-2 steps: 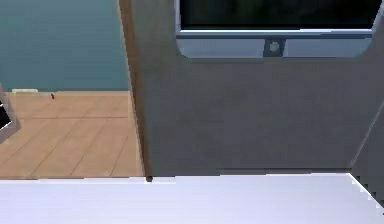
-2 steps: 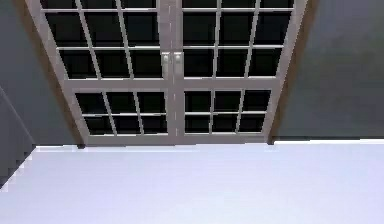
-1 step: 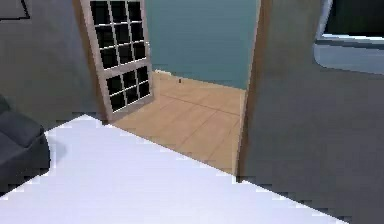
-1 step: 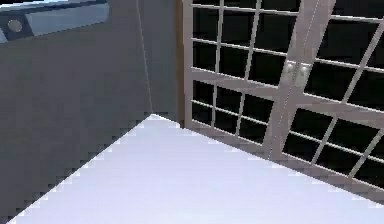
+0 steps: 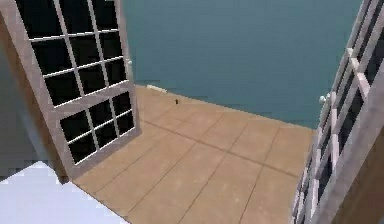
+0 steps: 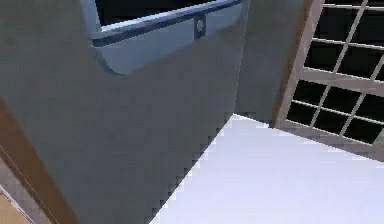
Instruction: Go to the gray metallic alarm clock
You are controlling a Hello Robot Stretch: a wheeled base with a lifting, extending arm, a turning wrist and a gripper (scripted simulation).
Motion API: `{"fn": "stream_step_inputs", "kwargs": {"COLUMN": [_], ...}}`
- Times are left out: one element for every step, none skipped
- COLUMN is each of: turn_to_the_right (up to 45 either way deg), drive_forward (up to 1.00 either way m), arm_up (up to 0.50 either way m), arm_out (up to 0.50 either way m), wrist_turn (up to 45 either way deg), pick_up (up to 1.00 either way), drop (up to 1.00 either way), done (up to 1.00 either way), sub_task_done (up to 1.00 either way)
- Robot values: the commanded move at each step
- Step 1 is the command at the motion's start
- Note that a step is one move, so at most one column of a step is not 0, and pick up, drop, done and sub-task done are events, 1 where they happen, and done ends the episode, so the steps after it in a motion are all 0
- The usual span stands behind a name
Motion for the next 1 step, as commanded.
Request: {"fn": "stream_step_inputs", "kwargs": {"turn_to_the_right": [-6.0], "drive_forward": [0.00], "arm_up": [0.00], "arm_out": [0.00], "wrist_turn": [0.0], "pick_up": [0.00], "drop": [0.00], "done": [0.00], "sub_task_done": [0.00]}}
